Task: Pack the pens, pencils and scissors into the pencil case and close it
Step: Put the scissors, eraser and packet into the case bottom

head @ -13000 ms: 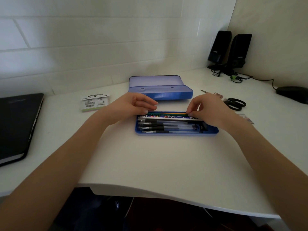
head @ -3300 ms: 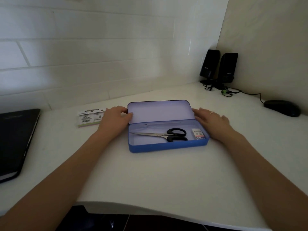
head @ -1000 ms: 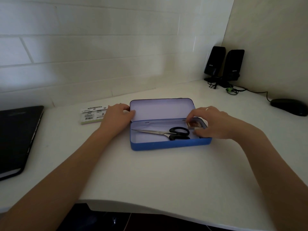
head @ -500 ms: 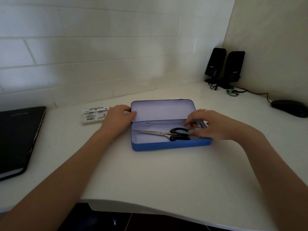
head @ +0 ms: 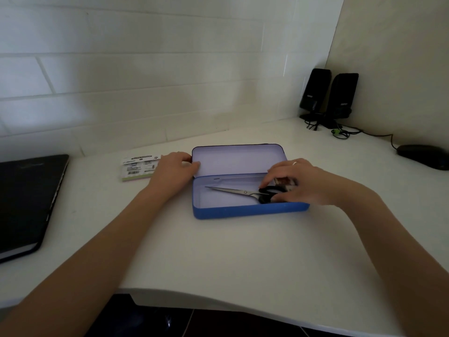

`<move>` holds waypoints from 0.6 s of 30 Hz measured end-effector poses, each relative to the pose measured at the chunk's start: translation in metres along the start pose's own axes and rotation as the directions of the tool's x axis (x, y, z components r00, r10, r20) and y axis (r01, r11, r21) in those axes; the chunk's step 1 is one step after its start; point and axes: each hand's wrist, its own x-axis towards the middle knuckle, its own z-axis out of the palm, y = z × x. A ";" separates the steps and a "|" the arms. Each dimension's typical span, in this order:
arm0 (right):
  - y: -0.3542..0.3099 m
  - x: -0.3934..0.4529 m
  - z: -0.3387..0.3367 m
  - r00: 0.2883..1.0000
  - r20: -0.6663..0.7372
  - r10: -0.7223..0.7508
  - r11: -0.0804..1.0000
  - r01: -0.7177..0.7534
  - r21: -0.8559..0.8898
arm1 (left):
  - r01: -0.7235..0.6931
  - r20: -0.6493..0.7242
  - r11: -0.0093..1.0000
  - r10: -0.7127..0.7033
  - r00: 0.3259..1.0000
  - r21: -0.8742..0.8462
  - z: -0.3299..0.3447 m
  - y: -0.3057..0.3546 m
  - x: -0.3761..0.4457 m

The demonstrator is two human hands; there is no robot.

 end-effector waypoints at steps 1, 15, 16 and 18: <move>0.002 0.001 0.001 1.000 0.011 -0.010 1.000 0.010 -0.002 | 0.003 0.003 1.000 -0.003 1.000 -0.002 0.001 -0.001 0.000; 0.012 0.004 0.002 0.940 -0.302 0.160 0.940 -0.052 0.337 | 0.209 0.275 0.817 -0.404 0.872 0.537 -0.051 -0.072 0.017; 0.015 0.004 0.003 0.924 -0.334 0.187 0.938 -0.067 0.339 | 0.226 0.283 0.832 -0.408 0.868 0.506 -0.054 -0.078 0.019; 0.022 0.005 0.005 0.903 -0.367 0.224 0.939 -0.098 0.331 | 0.228 0.219 0.863 -0.355 0.909 0.451 -0.057 -0.084 0.024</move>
